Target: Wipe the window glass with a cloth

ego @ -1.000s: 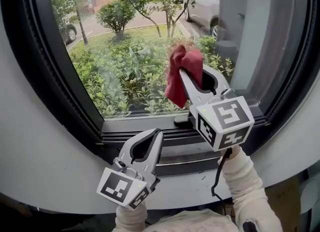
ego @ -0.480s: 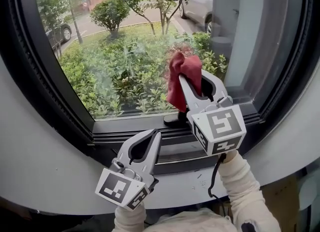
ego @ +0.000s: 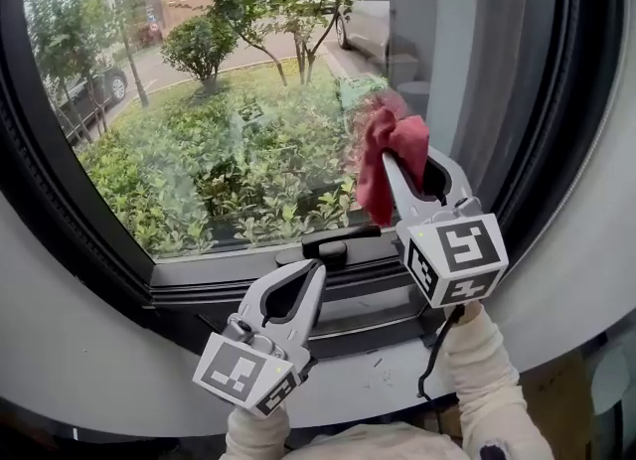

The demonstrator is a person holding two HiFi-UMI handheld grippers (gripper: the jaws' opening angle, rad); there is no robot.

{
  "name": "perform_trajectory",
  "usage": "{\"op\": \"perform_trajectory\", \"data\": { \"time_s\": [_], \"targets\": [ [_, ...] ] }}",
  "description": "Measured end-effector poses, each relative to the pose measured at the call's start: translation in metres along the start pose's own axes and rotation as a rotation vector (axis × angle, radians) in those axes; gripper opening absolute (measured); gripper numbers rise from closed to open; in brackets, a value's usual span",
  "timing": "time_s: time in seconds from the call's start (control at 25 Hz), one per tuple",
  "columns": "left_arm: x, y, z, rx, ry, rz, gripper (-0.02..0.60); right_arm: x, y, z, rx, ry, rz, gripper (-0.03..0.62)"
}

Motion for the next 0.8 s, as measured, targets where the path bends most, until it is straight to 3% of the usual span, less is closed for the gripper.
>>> {"op": "perform_trajectory", "data": {
  "time_s": [0.36,0.56,0.8],
  "targets": [
    [-0.038,-0.044,0.0,-0.012,-0.014,-0.05,0.0,-0.072,0.032,-0.003,-0.005,-0.006,-0.076,0.107],
    [-0.044,-0.051,-0.001,-0.006,-0.015,-0.048,0.0,-0.074,0.036,-0.008,-0.032,-0.022,-0.082,0.106],
    [-0.039,-0.048,-0.004,0.009,-0.015,-0.034,0.0,-0.063,0.043,-0.043,-0.019,-0.088,-0.082,0.106]
  ]
}}
Point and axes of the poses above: the fingertips, and each gripper's own axes: y backward along the fingers, x to its left, z out of its top, the point moved 6 cm from there along y, backward along the fingers, and after that the axes turned 6 degrees about z, right-handed, at the moved point
